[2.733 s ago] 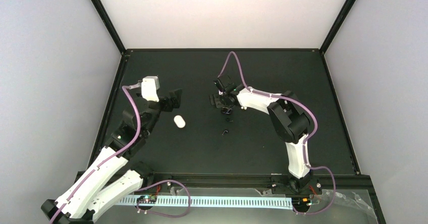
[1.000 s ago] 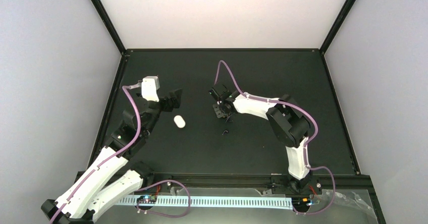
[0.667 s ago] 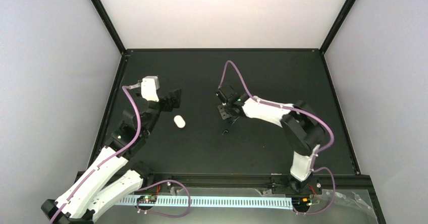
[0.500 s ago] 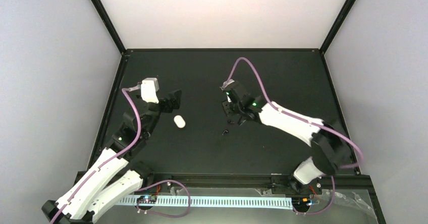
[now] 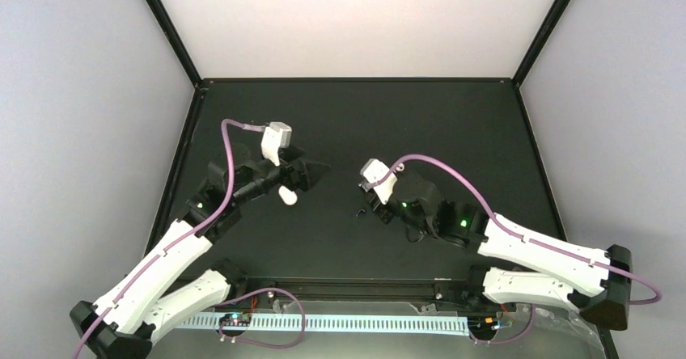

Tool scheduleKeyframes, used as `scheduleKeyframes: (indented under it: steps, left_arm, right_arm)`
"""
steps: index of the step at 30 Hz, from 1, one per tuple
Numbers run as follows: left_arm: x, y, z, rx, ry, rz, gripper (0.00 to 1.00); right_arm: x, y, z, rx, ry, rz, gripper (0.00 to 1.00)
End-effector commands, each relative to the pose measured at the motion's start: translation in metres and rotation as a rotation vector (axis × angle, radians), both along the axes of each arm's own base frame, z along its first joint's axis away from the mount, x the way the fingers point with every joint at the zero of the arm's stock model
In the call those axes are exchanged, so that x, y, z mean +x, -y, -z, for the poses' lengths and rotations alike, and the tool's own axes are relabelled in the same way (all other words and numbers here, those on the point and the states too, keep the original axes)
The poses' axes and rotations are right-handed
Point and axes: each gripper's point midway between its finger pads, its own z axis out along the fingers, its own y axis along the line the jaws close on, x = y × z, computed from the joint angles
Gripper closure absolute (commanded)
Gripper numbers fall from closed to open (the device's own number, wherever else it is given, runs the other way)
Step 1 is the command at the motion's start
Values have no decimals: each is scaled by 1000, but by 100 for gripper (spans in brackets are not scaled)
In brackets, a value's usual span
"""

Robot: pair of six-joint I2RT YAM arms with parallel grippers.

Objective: Insert the wireless bluetooth earbuds into the charging case
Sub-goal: Adjust the charging case.

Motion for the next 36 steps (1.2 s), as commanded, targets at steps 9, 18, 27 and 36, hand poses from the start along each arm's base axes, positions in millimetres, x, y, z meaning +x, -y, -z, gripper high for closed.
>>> scheduleKeyframes:
  steps: [9,18,27,36]
  left_arm:
    - [-49,63,22,-56,-248,446,7]
    - [-55,97,25,-20,-269,520,13]
    - [-44,105,49,6,-346,495,24]
    - [-48,110,63,-14,-399,520,34]
  right_arm:
    - [-30,10,-3,-151,201,-120,63]
    - [-37,-6,-2,-178,224,-171,63]
    - [-40,-17,-15,-125,229,-170,63]
    - [-39,-23,-17,-85,227,-162,63]
